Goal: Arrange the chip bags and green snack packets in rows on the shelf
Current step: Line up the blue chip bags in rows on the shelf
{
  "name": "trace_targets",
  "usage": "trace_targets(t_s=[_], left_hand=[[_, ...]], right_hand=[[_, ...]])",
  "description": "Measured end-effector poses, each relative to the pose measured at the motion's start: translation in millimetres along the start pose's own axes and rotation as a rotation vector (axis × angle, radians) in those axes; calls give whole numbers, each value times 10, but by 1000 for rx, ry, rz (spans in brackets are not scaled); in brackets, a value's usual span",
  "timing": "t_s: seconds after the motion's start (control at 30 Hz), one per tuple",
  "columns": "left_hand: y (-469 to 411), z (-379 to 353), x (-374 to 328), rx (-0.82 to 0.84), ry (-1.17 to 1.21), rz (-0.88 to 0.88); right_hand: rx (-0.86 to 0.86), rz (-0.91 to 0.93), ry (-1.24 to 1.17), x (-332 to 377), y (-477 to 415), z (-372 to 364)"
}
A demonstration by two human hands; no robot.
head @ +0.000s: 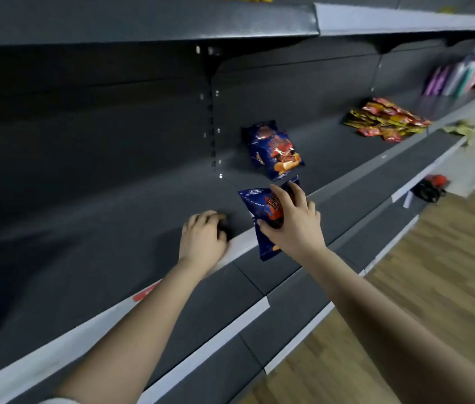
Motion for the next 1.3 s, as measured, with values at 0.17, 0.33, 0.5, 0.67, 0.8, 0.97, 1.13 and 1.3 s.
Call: trace_targets(t_s=[0.17, 0.33, 0.5, 0.67, 0.8, 0.97, 1.13, 1.3], left_hand=[[-350, -237, -460, 74, 55, -74], [-743, -443, -634, 123, 55, -128], [-1282, -575, -667, 140, 50, -148], [-1766, -617, -720, 131, 53, -180], [-2002, -729, -804, 153, 46, -191], [-2156, -853, -841, 130, -16, -175], [-2303, -889, -725, 142, -66, -9], [-2327, -1013, -805, 215, -129, 189]], right_hand=[[-52, -71, 61, -551, -59, 178], [-96, -146, 67, -879, -286, 203], [-120, -151, 103, -1021, -706, 180], [-221, -135, 51, -1022, -1188, 239], [-216, -119, 26, -1041, -1388, 152], [-199, -103, -49, -1221, -1713, 148], [-31, -56, -28, -1354, -2106, -55], [113, 60, 8, -1473, -2287, -268]])
Point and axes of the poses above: each hand's wrist, its own y-axis away from the middle knuckle, its own z-axis out of the back of the hand, x = y × z, the point moved 9 cm from there along -y, towards the middle knuckle, and after that the axes turned 13 degrees about -y, right-handed, at the moved point
